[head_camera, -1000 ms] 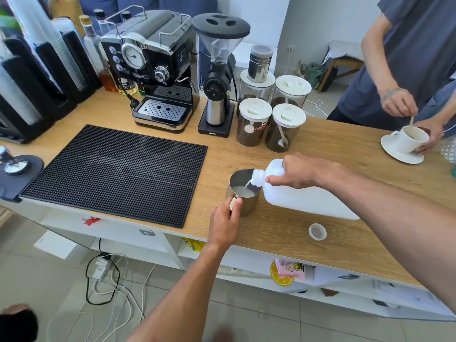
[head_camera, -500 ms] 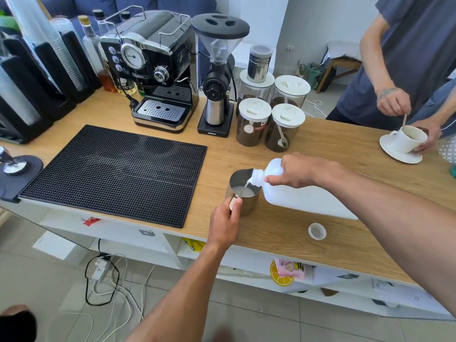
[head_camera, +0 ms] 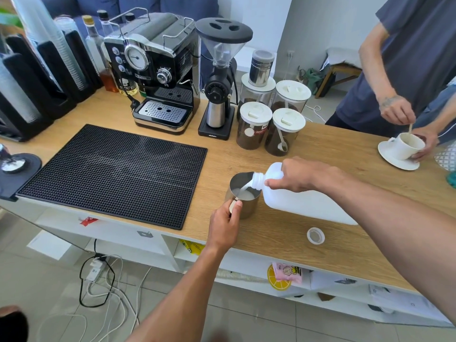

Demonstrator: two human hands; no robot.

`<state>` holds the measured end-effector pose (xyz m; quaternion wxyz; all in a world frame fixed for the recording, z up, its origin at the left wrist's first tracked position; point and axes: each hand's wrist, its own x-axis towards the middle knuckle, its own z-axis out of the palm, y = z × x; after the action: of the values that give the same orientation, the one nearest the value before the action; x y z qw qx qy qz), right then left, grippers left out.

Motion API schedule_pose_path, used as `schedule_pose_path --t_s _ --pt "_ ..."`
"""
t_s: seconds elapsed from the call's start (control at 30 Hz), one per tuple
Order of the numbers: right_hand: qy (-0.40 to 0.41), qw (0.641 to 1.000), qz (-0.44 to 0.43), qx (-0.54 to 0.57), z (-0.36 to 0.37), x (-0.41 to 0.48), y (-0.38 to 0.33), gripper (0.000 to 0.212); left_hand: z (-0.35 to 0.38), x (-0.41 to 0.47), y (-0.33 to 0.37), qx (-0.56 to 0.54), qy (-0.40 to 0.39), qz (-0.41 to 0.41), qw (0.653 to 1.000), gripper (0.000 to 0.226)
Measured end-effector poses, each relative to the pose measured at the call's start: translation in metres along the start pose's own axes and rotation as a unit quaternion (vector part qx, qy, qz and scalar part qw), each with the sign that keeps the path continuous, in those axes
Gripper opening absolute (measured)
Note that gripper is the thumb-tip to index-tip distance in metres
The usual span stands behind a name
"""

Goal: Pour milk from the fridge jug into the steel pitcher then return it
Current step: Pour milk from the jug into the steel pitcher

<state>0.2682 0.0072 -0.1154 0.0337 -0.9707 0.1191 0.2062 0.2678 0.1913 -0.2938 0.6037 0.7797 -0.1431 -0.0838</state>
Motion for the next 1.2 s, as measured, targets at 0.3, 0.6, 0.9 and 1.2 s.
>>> schedule_pose_path --t_s 0.3,0.6,0.9,1.2 --pt "-0.007 1.0 -0.007 -0.007 -0.004 -0.0023 -0.0046 0.053 -0.0007 -0.0005 0.0028 -0.001 -0.002 -0.005 1.0 0.039" --pt "-0.012 1.0 -0.013 0.003 -0.0053 -0.0028 -0.0052 0.05 0.0 0.0006 0.0002 0.005 -0.001 0.001 1.0 0.038" --pt "-0.014 1.0 -0.008 -0.008 -0.0065 -0.0042 -0.0059 0.051 0.0007 0.001 0.0003 0.009 0.004 0.002 1.0 0.039" --pt "-0.011 1.0 -0.003 -0.012 -0.0045 -0.0013 -0.0041 0.054 0.0022 0.0015 -0.0039 0.013 0.006 0.008 1.0 0.039"
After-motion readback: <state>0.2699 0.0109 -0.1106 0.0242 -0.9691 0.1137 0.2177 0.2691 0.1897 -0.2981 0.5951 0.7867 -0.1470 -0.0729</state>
